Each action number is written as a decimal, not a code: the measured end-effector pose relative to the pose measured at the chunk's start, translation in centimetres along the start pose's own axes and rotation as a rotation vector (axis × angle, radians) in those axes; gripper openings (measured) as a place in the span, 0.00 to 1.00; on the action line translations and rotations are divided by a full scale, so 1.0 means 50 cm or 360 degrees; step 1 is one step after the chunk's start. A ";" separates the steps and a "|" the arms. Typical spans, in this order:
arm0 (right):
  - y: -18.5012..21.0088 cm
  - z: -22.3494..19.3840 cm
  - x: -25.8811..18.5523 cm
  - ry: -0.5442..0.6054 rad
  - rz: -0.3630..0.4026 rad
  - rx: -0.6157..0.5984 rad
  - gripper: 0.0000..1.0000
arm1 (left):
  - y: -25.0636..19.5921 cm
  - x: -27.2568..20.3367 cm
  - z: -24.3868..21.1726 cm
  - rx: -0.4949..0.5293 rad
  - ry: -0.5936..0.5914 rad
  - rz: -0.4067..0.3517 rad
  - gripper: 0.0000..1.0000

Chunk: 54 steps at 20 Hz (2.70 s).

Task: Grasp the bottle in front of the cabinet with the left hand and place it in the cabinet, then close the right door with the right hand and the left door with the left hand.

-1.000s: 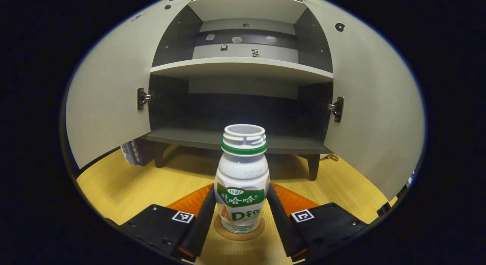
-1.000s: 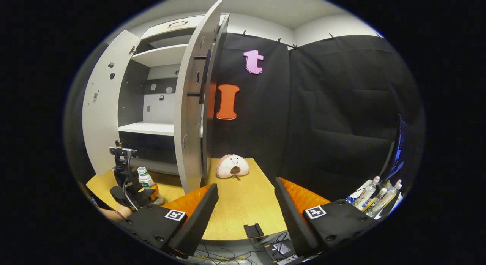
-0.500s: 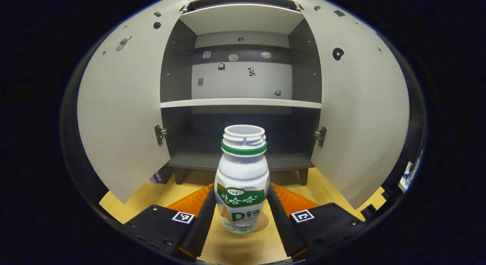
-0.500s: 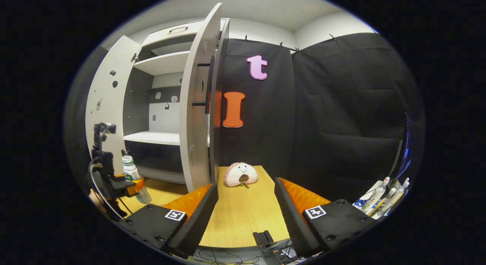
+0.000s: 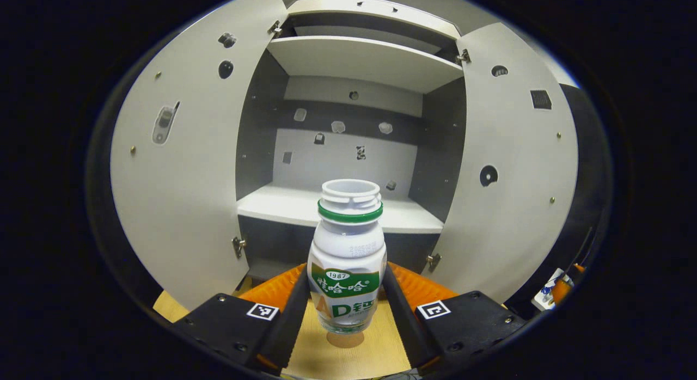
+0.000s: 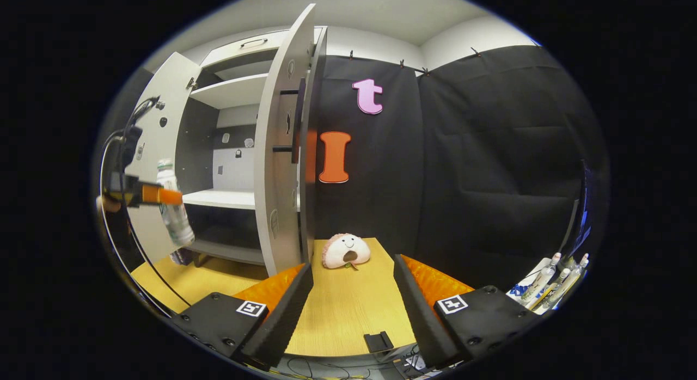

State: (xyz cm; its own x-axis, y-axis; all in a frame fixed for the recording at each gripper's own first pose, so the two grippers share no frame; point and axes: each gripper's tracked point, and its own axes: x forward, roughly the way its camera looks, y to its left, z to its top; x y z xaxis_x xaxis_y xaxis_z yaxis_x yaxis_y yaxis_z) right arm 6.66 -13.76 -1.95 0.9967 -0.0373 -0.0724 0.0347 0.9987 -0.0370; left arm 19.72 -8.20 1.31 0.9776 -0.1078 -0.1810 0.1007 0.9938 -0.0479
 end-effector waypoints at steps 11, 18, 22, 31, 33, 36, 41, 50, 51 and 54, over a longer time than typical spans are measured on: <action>-0.025 -0.010 0.009 0.0023 -0.0089 0.0050 0.94 | 0.017 0.183 0.202 0.0110 -0.0052 -0.0039 0.78; -0.034 -0.018 0.021 0.0040 -0.0161 0.0095 0.98 | -0.006 0.329 0.217 0.0168 -0.0001 -0.0057 0.78; -0.047 -0.017 0.033 0.0054 -0.0210 0.0115 0.94 | -0.047 0.389 0.197 0.0144 0.0041 -0.0107 0.78; -0.070 -0.020 0.042 0.0066 -0.0292 0.0123 0.98 | -0.088 0.464 0.164 0.0164 0.0126 -0.0153 0.79; -0.070 -0.019 0.044 0.0065 -0.0295 0.0119 0.98 | -0.087 0.467 0.161 0.0173 0.0132 -0.0146 0.79; -0.065 -0.018 0.056 0.0070 -0.0287 0.0132 0.98 | -0.080 0.469 0.157 0.0162 0.0141 -0.0122 0.80; -0.061 -0.014 0.046 0.0057 -0.0277 0.0136 0.94 | -0.066 0.449 0.170 0.0189 0.0116 -0.0096 0.86; -0.061 0.006 0.029 0.0007 -0.0250 0.0117 0.98 | -0.049 0.350 0.174 0.0098 0.0094 -0.0115 0.95; -0.060 0.012 0.028 -0.0001 -0.0243 0.0113 0.98 | -0.046 0.328 0.181 0.0089 0.0075 -0.0120 0.95; -0.058 0.032 0.035 -0.0036 -0.0221 0.0102 0.94 | -0.022 0.254 0.200 0.0103 0.0015 -0.0112 0.95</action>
State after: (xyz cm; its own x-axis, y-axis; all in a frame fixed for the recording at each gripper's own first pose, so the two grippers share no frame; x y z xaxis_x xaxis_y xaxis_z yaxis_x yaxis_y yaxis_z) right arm 8.40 -16.64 -0.39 0.9834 -0.1750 -0.0487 0.1761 0.9842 0.0189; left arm 33.85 -10.39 8.89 0.9659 -0.1773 -0.1885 0.1811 0.9835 0.0026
